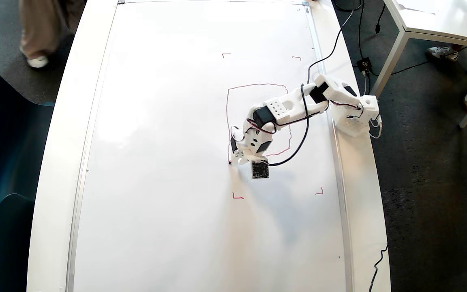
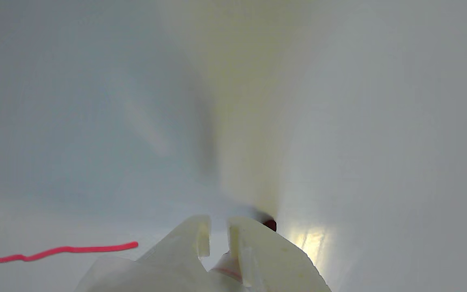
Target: Draw on a whiteboard a robot head using a pen attached to the gripper
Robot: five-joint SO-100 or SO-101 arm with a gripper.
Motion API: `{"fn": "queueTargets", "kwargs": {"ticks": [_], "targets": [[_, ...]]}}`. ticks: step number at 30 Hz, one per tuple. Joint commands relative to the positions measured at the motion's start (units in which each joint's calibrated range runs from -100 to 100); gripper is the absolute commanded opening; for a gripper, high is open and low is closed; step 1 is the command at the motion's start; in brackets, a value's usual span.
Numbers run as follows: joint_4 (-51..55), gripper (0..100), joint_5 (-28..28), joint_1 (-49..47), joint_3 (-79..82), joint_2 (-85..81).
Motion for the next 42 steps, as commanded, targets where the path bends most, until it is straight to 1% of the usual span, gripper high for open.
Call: {"fn": "queueTargets", "kwargs": {"ticks": [1,5,10,17,20,25,27,30,31,34,37,40,42], "targets": [[0.33,1,-0.36,-1.84,0.86,0.51],[1.37,1,-0.14,-1.48,3.49,-0.33],[7.28,1,-0.36,-1.48,4.40,-2.17],[8.06,1,-0.52,-1.33,15.47,-9.30],[8.06,1,-1.16,-1.11,17.11,-10.56],[8.23,1,-0.73,-0.37,12.39,-12.99],[8.67,1,-0.52,0.29,6.03,-15.67],[12.06,1,1.14,0.59,0.67,-17.10],[14.75,1,2.00,0.59,0.04,-18.44],[17.79,1,3.34,1.47,0.40,-19.87],[18.92,1,4.25,3.68,7.76,-23.39],[17.79,1,5.16,5.67,18.47,-26.16],[15.53,1,5.38,6.18,22.01,-26.49]]}}
